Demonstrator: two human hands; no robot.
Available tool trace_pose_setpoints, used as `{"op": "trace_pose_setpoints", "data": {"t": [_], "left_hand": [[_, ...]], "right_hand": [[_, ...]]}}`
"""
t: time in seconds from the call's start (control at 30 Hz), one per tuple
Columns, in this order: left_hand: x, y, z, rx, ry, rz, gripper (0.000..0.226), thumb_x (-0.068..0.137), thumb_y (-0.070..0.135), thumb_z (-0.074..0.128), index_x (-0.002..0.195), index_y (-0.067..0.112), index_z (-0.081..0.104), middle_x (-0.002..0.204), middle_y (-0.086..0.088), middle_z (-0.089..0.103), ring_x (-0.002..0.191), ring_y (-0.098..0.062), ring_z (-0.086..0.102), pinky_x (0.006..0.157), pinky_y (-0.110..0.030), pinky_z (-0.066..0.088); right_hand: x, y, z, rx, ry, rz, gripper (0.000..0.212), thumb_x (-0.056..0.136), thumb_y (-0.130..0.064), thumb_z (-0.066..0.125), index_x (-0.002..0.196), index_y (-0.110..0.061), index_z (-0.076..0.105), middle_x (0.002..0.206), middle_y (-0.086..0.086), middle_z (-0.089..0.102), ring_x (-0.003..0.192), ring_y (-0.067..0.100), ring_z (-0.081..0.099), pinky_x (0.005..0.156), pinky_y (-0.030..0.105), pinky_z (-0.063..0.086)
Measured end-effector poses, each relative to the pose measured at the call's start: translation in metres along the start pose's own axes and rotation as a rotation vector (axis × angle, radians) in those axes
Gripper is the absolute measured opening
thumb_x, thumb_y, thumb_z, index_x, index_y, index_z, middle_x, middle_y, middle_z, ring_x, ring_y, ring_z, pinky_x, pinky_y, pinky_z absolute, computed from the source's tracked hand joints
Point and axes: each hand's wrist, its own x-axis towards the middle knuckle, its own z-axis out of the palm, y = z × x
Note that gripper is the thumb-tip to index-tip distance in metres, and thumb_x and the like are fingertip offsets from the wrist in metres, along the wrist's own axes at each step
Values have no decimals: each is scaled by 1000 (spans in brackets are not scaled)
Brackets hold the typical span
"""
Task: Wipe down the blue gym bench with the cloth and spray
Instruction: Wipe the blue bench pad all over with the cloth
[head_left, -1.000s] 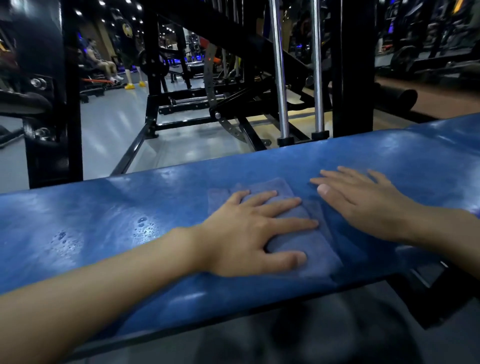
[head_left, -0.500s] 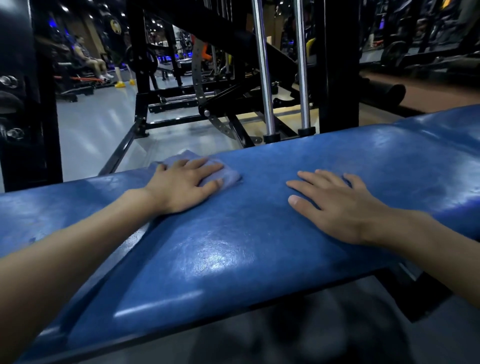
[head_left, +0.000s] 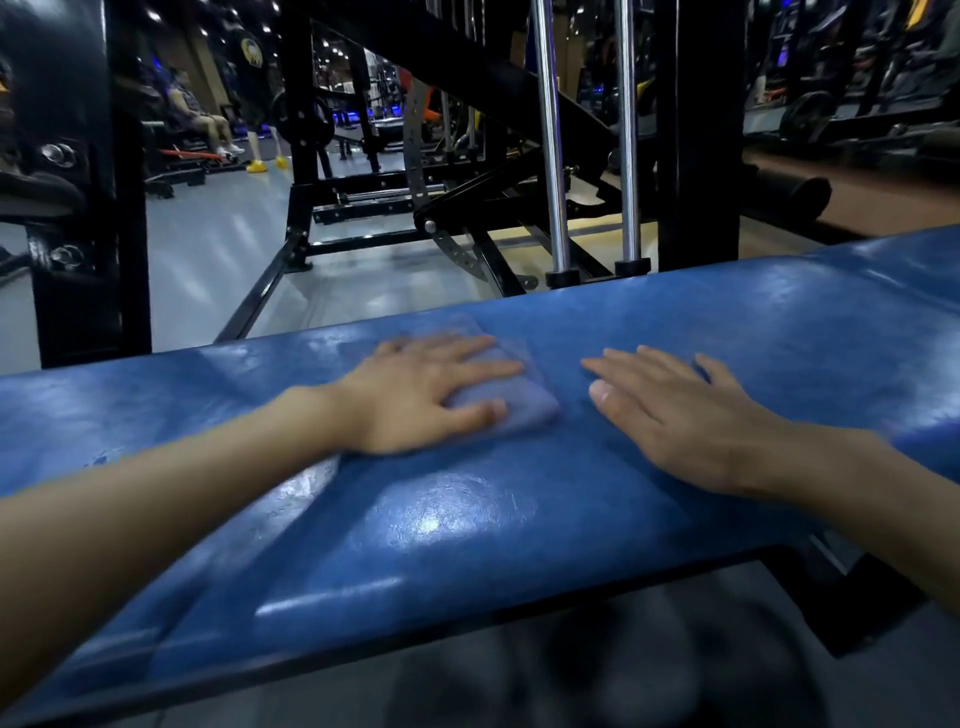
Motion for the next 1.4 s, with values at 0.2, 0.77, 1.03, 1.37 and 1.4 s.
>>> {"op": "trace_pose_setpoints", "data": {"t": [0.2, 0.77, 1.03, 1.37, 1.4], "left_hand": [[24, -76, 4, -21, 9, -389, 67, 84, 80, 14, 147, 56, 24, 161, 10, 24, 147, -24, 24, 114, -60, 17], [-39, 43, 0, 35, 32, 166, 69, 83, 78, 15, 149, 56, 15, 165, 16, 9, 151, -16, 10, 119, -52, 11], [1, -96, 0, -15, -25, -398, 72, 82, 82, 11, 148, 55, 20, 163, 10, 21, 148, -23, 23, 114, -60, 16], [-65, 24, 2, 91, 24, 137, 69, 83, 74, 4, 149, 56, 9, 164, 17, 10, 150, -22, 14, 117, -53, 15], [-73, 36, 3, 85, 34, 226, 67, 85, 73, 7, 150, 56, 8, 165, 16, 9, 150, -23, 13, 116, -54, 14]], "right_hand": [[-1, -3, 3, -54, -13, -3, 77, 79, -71, -3, 150, -45, 14, 162, -16, 2, 148, 7, -7, 118, 51, -5], [-2, -20, -4, -4, 12, -12, 94, 68, -73, -12, 152, -40, 14, 161, -15, 11, 148, 6, -1, 118, 52, -4], [-3, -31, 6, -79, -58, -33, 77, 79, -71, -4, 150, -44, 10, 162, -16, -2, 147, 6, -10, 118, 50, -6], [0, -39, 4, -58, -42, 52, 70, 83, -66, 1, 148, -47, 21, 161, -19, 8, 148, 6, -3, 118, 51, -3], [2, -42, 3, -45, -22, 67, 67, 86, -64, 3, 147, -46, 24, 161, -18, 10, 148, 6, -1, 118, 51, -2]]}}
